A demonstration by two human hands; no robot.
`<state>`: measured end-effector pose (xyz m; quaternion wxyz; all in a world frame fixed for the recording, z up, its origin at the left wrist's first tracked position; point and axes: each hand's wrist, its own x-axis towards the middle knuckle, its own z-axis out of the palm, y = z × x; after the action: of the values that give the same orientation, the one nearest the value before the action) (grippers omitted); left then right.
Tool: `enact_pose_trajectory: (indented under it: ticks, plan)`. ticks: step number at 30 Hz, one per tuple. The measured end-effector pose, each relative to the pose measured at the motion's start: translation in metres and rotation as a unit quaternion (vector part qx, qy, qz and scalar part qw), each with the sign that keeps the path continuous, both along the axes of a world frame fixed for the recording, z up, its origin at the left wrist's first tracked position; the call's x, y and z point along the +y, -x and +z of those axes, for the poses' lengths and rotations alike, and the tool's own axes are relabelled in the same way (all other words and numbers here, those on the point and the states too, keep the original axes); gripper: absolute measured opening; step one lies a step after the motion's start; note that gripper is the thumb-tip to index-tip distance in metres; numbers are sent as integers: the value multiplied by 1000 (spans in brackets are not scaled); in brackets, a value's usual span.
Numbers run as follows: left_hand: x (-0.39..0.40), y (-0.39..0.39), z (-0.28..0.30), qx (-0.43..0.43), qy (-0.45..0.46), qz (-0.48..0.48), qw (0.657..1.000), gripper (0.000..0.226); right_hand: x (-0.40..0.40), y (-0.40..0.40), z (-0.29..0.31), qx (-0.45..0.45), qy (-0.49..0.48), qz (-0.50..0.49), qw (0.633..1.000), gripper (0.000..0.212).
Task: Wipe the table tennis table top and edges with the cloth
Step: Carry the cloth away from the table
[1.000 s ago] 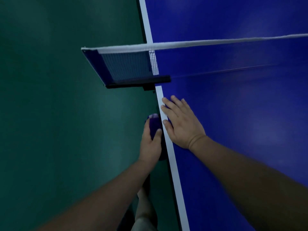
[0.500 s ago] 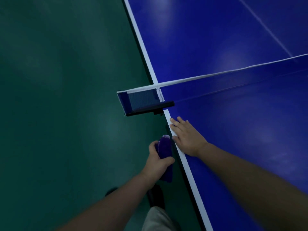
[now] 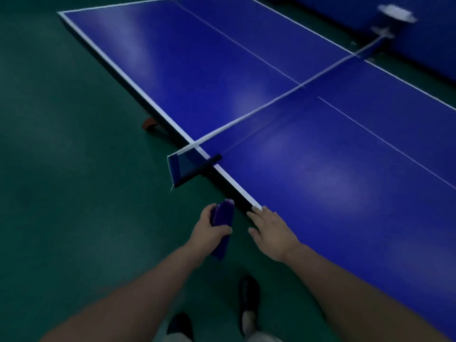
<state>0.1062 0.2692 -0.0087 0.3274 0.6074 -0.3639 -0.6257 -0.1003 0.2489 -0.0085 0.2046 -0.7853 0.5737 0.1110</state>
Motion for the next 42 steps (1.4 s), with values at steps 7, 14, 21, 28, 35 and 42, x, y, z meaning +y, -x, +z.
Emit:
enact_pose_trajectory:
  ticks: [7,14,21,28,35,42]
  plan:
    - [40,50,44,-13,32,-155,987,83,110,37,55,14,44,-130,990,57]
    - [106,143,79,-27,84,-297,951,81,227,109,85,9,67,-269,961,57]
    - [234,278,104,10,95,-426,900,64,406,212,103,11,85,-385,919,80]
    - [395,418,118,39,112,-526,842,67,614,314,120,33,97,-480,871,97]
    - [503,533,119,32,79,-600,795,60,752,404,121,58,99,-586,802,81]
    - [561,671,101,29,85,-639,764,60,817,505,102,61,82,-646,756,64]
